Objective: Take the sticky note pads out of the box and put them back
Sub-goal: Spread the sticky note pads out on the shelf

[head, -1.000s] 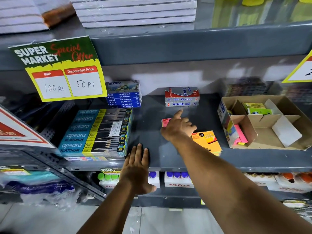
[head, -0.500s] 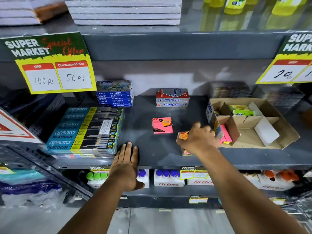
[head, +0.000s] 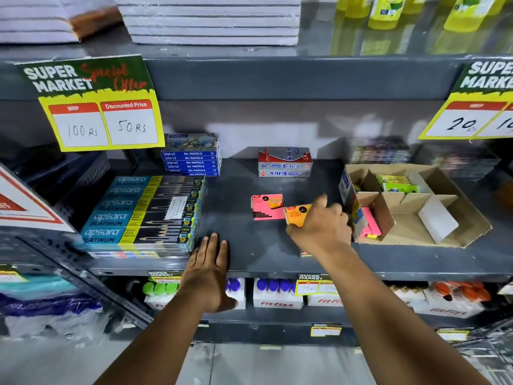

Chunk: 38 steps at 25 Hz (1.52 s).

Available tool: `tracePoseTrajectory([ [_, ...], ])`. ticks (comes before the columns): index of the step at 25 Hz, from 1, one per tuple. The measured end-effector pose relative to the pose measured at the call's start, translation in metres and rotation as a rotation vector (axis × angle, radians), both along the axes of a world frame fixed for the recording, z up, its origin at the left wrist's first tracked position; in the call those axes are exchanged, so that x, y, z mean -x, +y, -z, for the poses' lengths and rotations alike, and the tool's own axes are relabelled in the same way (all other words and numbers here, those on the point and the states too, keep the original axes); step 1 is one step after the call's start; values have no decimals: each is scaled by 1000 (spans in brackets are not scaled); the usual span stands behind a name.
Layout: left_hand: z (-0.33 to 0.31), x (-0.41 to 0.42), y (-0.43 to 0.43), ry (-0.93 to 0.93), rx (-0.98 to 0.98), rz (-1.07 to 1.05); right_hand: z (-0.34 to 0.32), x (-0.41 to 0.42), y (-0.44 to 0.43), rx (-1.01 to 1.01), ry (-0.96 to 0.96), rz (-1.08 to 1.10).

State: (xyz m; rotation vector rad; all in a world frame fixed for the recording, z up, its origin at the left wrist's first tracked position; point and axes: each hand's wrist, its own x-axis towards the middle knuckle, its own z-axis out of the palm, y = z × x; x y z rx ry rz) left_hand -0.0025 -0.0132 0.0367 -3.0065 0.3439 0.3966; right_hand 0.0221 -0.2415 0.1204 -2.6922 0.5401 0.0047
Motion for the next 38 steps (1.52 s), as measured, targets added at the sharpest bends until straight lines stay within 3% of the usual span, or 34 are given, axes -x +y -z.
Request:
tracePoseTrajectory([
  [6, -1, -3, -2, 39, -53, -18, 11, -9, 53, -103, 37, -144],
  [12, 1, -2, -1, 19, -12, -17, 40, -6, 71, -5, 144, -145],
  [19, 2, 0, 1, -10, 28, -12, 43, -3, 74, 82, 114, -183],
  [24, 3, 1, 1, -34, 43, 2, 18, -1, 29, 90, -57, -167],
  [30, 5, 1, 0, -48, 31, 8, 26, 7, -20, 49, 98, -24],
  [38, 2, 1, 0, -43, 46, 5, 26, -1, -20, 38, 102, -24],
])
